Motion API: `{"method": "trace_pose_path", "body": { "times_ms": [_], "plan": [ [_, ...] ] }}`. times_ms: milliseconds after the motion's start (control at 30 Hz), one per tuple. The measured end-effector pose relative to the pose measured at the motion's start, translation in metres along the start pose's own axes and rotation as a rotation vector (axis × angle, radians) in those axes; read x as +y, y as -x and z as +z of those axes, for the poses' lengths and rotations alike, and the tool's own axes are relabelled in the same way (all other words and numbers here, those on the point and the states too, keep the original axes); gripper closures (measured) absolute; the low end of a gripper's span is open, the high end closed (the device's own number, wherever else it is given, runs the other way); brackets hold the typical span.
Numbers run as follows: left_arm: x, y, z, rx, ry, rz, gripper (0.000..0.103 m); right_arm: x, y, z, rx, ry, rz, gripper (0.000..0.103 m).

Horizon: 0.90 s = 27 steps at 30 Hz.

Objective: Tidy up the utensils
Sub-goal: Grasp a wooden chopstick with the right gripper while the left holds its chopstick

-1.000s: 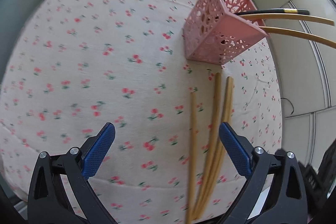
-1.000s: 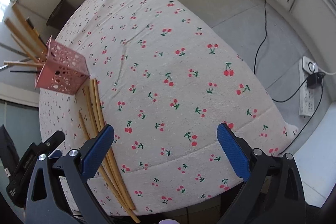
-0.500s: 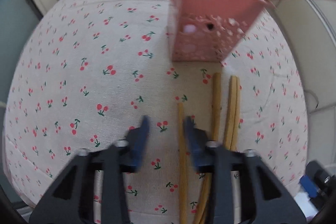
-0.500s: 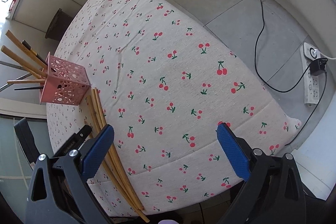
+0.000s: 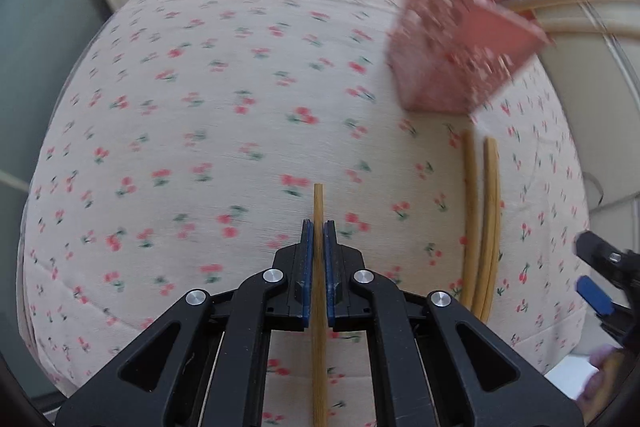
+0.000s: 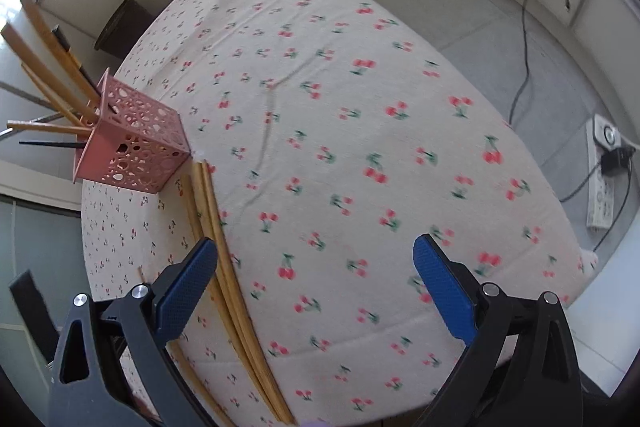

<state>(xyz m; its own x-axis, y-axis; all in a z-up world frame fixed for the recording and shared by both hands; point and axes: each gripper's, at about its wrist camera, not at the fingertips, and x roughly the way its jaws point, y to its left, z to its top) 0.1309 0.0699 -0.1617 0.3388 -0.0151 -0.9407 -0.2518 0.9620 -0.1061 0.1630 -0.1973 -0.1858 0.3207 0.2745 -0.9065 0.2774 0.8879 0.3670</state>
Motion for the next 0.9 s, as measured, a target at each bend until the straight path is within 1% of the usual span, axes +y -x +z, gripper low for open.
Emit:
{"method": "trace_pose_path", "body": {
  "times_ms": [33, 133, 200, 233, 267, 567, 800, 867, 900],
  "plan": [
    [0.007, 0.006, 0.002, -0.013, 0.022, -0.013, 0.099, 0.005, -0.002, 0.001, -0.010, 0.011, -0.003, 0.008],
    [0.018, 0.021, 0.006, -0.043, 0.043, -0.038, 0.099, 0.026, -0.011, 0.008, -0.063, 0.058, -0.029, 0.008],
    [0.019, 0.027, 0.007, -0.056, 0.048, -0.054, 0.098, 0.033, -0.015, 0.011, -0.073, 0.069, -0.038, 0.008],
    [0.030, 0.034, 0.003, -0.060, 0.050, -0.058, 0.098, 0.037, -0.018, 0.013, -0.073, 0.073, -0.044, 0.008],
    [0.029, 0.036, 0.003, -0.063, 0.050, -0.060, 0.098, 0.040, -0.021, 0.013, -0.073, 0.076, -0.049, 0.008],
    [0.030, 0.033, 0.010, -0.055, 0.075, -0.074, 0.098, 0.054, -0.046, 0.013, -0.047, 0.092, -0.101, 0.009],
    [0.033, 0.031, 0.012, -0.049, 0.083, -0.076, 0.098, 0.064, -0.054, 0.009, -0.072, 0.153, -0.188, 0.009],
    [0.033, 0.030, 0.012, -0.047, 0.086, -0.077, 0.098, 0.069, -0.056, 0.008, -0.082, 0.187, -0.212, 0.009],
    [0.034, 0.030, 0.012, -0.048, 0.088, -0.074, 0.098, 0.071, -0.057, 0.007, -0.086, 0.197, -0.214, 0.011]
  ]
}}
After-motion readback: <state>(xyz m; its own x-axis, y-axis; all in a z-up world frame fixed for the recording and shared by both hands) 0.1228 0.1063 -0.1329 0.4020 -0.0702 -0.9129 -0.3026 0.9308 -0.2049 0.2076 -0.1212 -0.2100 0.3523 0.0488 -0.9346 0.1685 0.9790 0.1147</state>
